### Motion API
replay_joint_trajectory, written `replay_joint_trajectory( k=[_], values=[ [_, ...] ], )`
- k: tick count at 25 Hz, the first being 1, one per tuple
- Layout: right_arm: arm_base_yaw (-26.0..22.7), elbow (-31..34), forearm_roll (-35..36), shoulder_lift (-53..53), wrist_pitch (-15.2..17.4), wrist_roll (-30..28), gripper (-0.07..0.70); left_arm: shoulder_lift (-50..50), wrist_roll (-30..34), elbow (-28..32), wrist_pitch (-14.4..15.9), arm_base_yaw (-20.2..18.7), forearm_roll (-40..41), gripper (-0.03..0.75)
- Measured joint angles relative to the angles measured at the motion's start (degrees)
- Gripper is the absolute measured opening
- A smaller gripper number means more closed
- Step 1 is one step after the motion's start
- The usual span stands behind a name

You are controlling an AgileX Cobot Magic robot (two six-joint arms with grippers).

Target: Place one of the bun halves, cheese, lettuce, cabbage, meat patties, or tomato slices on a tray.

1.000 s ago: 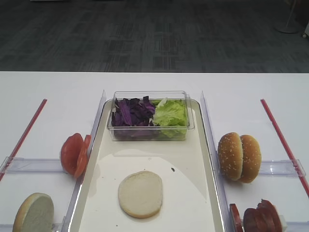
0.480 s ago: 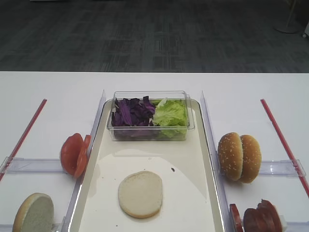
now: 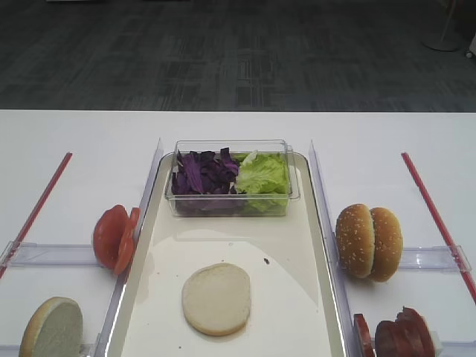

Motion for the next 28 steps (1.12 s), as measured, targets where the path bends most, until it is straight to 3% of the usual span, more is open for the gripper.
replay_joint_trajectory(
  k=[28],
  values=[
    [0.0, 0.0, 0.0, 0.0, 0.0, 0.0, 0.463, 0.0, -0.04, 0.0, 0.0, 0.0, 0.0, 0.457]
  ],
)
